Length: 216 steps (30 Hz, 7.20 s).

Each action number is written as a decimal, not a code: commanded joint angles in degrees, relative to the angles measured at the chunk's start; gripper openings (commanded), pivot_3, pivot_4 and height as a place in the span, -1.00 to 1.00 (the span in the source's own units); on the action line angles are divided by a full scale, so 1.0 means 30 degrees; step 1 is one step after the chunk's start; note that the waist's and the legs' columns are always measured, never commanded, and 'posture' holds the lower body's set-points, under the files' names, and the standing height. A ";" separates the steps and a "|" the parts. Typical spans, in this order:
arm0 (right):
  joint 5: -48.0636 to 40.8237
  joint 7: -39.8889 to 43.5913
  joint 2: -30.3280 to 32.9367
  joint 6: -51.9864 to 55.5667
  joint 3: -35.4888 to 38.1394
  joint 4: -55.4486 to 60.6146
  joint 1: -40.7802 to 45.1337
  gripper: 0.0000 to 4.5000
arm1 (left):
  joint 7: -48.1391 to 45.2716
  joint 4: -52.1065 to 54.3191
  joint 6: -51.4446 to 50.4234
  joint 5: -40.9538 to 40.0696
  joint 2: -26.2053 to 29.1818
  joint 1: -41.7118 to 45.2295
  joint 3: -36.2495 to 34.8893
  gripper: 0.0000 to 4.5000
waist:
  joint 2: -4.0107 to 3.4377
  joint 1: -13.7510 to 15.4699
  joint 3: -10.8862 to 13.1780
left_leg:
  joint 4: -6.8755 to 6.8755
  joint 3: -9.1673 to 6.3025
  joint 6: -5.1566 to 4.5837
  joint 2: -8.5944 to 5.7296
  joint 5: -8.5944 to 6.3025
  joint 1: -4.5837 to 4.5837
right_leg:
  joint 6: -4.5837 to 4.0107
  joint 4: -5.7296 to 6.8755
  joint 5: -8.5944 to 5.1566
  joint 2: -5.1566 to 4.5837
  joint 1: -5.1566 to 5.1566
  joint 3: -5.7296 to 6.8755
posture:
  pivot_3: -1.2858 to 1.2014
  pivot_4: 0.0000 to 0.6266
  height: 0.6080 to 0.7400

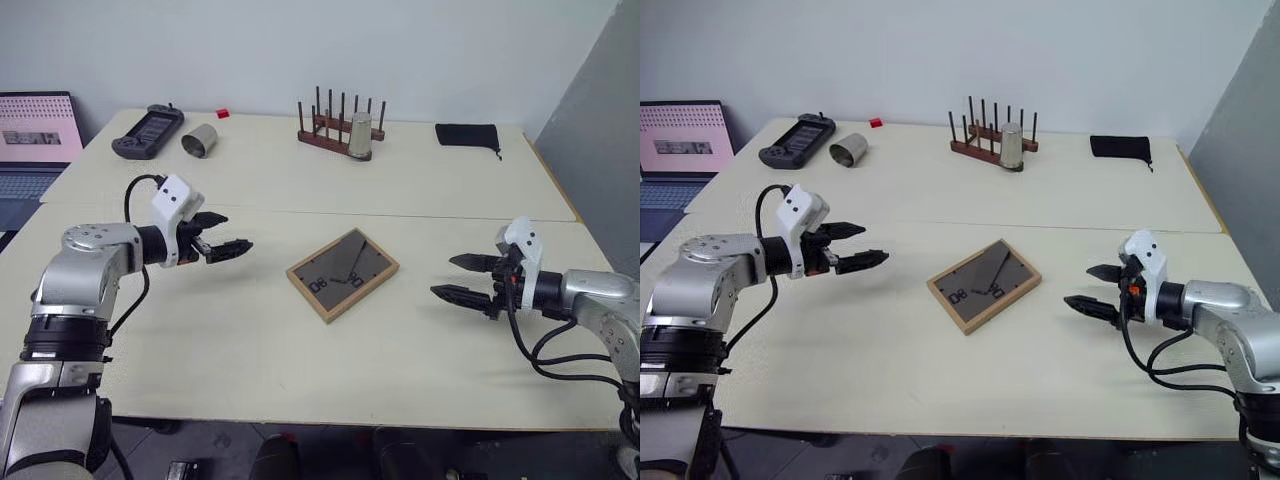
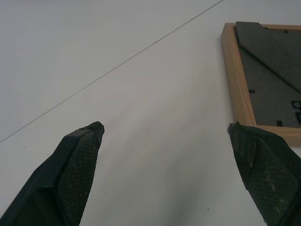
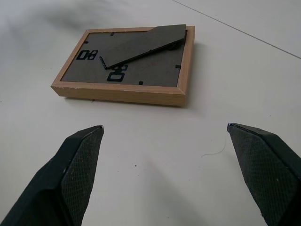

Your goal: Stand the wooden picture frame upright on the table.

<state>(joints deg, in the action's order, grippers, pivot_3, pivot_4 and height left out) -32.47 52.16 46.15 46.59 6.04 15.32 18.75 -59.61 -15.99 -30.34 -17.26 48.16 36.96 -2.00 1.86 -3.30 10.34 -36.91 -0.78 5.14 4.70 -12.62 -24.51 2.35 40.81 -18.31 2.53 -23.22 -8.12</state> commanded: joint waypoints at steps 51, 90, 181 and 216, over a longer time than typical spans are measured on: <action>0.5578 -0.6689 -0.5894 -0.2518 -0.5253 -0.2372 0.1704 -0.98 | -0.0445 -0.2956 0.5170 0.3382 -0.5306 0.0106 0.3154 -1.00 | 0.0000 -0.0014 -0.0003 | -0.0023 -0.0057 -0.0009 0.0001 0.0011 -0.0034 | -0.0005 0.0028 0.0003 0.0003 -0.0003 0.0057 | 0.03 -0.52 1.00; 0.8096 -0.4301 -0.6674 -0.6092 -0.4801 -0.6994 0.4248 -0.98 | 0.0890 0.8399 -0.4387 -0.1373 -0.2925 -0.4300 0.0974 -1.00 | -0.0003 -0.0002 -0.0005 | -0.0023 -0.0084 -0.0010 0.0000 0.0013 -0.0037 | -0.0012 0.0040 -0.0001 -0.0001 0.0001 0.0083 | 0.03 -0.52 1.00; 0.3085 -0.1533 -1.1009 -0.2960 -0.5782 -0.5380 0.8838 1.00 | -0.1089 0.2056 -1.1682 -0.7552 -0.3067 0.1357 0.0583 -0.42 | -0.0052 -0.0015 0.0004 | -0.0008 -0.0248 -0.0003 -0.0005 0.0023 -0.0093 | -0.0071 0.0055 -0.0033 -0.0043 -0.0003 0.0330 | 0.03 -0.52 1.00; 1.7212 -0.5124 -0.3561 -3.6502 -0.5674 -1.4633 0.6547 1.00 | 0.3068 0.1100 -2.0719 -1.6604 -0.4222 0.1275 -0.2130 -0.42 | -0.0041 -0.0412 0.0011 | -0.0011 -0.0247 -0.0004 -0.0009 0.0024 -0.0077 | -0.0069 0.0066 -0.0039 -0.0046 0.0006 0.0319 | 0.03 -0.52 1.00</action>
<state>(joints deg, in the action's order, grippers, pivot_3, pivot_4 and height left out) 12.28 43.16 36.54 -51.17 -10.43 -25.17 35.34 -52.57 -12.60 -92.28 -60.53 35.02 39.29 -7.76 1.73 -4.54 10.37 -36.95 -1.51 5.13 4.68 -12.55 -24.73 2.14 41.04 -18.43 2.39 -23.21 -7.18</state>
